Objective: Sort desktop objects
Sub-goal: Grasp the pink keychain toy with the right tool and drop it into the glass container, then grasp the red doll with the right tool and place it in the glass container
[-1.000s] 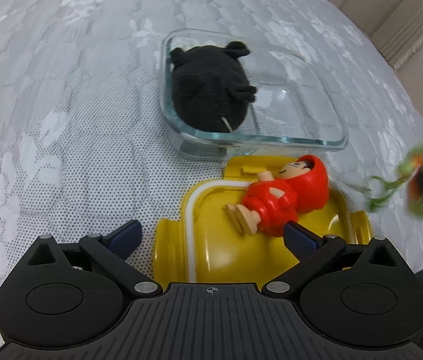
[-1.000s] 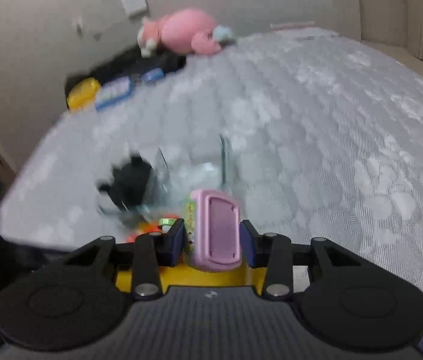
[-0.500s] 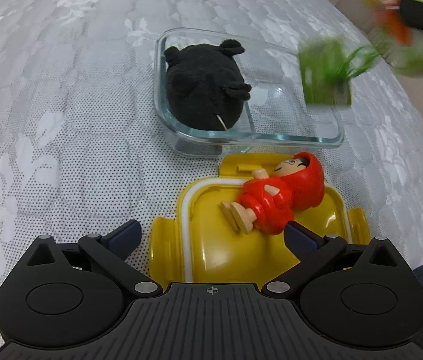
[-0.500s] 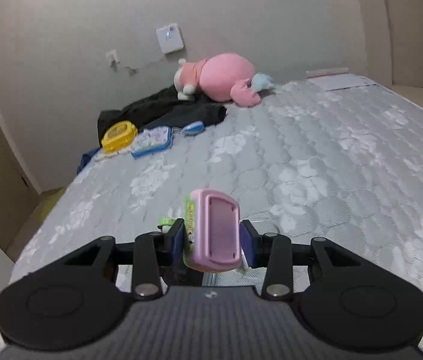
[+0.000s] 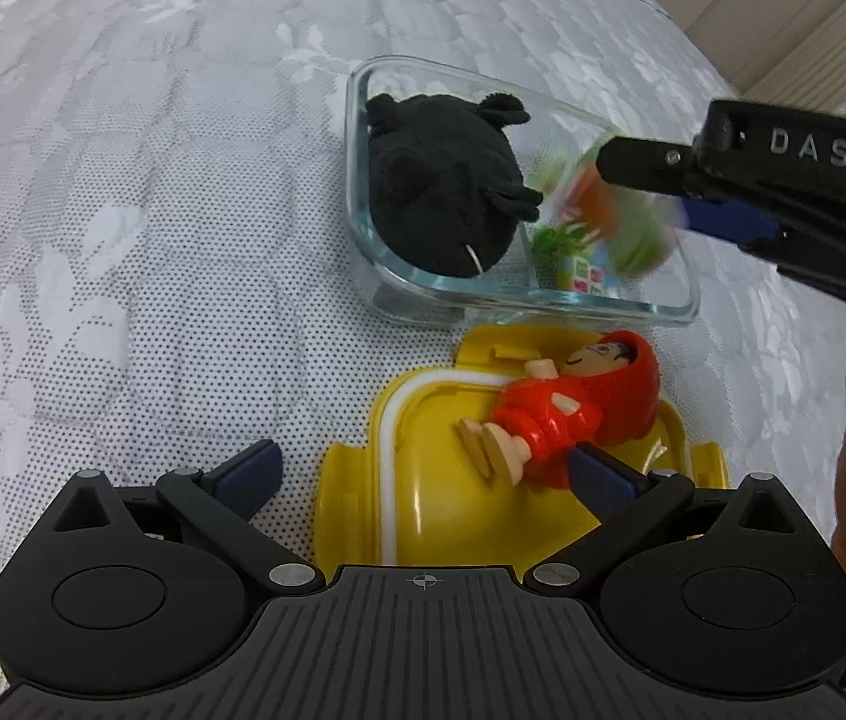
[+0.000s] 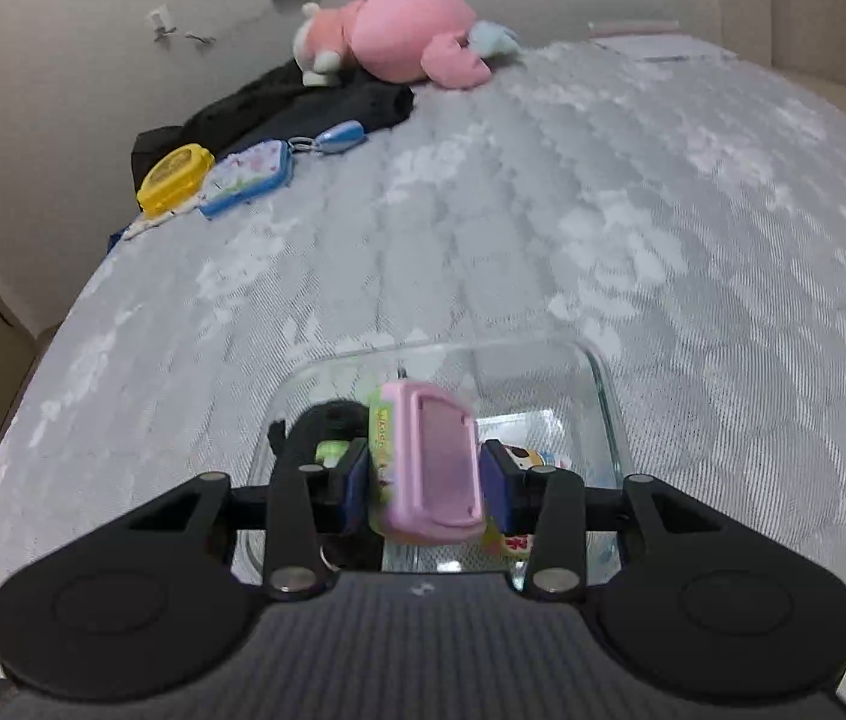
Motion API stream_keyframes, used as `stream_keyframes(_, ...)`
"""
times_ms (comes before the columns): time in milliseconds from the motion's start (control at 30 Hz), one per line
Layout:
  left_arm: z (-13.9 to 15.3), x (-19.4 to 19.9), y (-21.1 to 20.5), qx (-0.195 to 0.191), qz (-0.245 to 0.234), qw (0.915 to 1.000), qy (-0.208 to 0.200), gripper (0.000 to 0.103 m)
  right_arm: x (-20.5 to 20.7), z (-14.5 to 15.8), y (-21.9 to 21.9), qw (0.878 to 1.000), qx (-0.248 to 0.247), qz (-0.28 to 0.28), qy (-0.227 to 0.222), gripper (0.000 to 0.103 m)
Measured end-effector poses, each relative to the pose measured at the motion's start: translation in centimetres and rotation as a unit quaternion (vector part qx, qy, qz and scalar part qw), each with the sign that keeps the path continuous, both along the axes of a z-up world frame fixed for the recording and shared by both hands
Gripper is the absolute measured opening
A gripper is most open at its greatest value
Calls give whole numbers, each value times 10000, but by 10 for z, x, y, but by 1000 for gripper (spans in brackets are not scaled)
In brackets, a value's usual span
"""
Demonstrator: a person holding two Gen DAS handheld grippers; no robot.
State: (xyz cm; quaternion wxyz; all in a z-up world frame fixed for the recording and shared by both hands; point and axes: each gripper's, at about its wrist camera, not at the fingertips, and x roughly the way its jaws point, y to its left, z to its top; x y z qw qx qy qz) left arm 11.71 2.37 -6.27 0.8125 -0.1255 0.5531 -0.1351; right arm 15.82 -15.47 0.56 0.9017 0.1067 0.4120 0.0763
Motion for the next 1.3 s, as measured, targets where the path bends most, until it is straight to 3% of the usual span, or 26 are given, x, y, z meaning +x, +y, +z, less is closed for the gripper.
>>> stream_keyframes(67,0,0,0,0,16,10000,8,103,-2,0,-3,10000,13,-27,-1,49)
stream_keyframes(333,-4,1,-3,92,-47,9999,97,103,-13,15,-14,9999,26,-87,-72,49)
stream_keyframes(467,-7,0,-9,218,-308,9991,211,103,-26,17,-26,9997,86,-208,57,49)
stream_keyframes(533,-6,-2,-15,270,-523,9980,220,103,-35,13,-35,9990,245,-297,239,62)
stream_keyframes(600,-5,-4,-20,211,-680,9972,212,103,-46,5,-45,9970,481,-401,464,65)
stream_keyframes(933,-9,-5,-22,313,-655,9970,267,103,-54,-49,-46,9775,1520,-788,1233,66)
stream_keyframes(1067,-10,-5,-23,340,-693,9966,276,103,-51,-61,-42,9759,1523,-949,1243,66)
stream_keyframes(1167,-10,-5,-23,314,-678,9968,277,103,-53,-63,-44,9752,1652,-893,1167,56)
stream_keyframes(1300,-10,-6,-23,305,-675,9969,270,103,-61,-51,-48,9839,1269,-748,1014,56)
